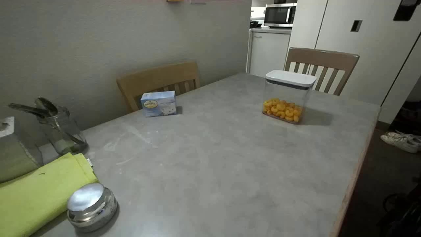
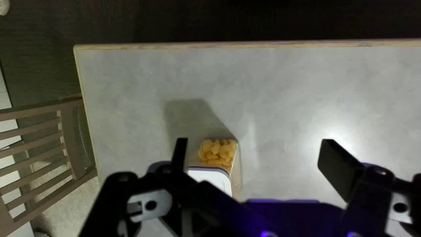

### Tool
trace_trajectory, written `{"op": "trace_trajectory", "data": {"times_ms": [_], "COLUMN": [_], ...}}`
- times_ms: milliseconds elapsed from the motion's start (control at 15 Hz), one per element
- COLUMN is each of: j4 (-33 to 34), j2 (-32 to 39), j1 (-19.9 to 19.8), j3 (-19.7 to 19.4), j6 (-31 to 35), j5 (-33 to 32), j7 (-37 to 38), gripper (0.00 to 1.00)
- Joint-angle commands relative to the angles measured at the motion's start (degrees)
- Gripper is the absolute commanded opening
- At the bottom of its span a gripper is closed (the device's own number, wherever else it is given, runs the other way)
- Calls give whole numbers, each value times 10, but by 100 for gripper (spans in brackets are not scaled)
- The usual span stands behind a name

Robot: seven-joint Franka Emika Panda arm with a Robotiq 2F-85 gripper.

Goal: Push the button on the lid then take the lid off the container and place it on the table

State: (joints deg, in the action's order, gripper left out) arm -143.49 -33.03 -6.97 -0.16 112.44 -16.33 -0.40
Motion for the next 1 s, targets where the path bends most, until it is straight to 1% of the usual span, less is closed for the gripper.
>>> {"op": "trace_trajectory", "data": {"times_ms": [0,133,200,333,533,733,933], "j4": [1,-1,-3,-9,-14,-10,7], "j2": [0,1,2,5,22,58,106], "j1": [7,6,4,-3,-24,-49,-72], "j3": [-6,-6,-5,-4,1,-1,-6], "j6": [-3,3,16,55,136,204,244], "j5": [-3,-3,-7,-18,-64,-105,-129], "j7": [3,8,16,33,81,121,147], "gripper": [100,100,100,100,100,100,100]}}
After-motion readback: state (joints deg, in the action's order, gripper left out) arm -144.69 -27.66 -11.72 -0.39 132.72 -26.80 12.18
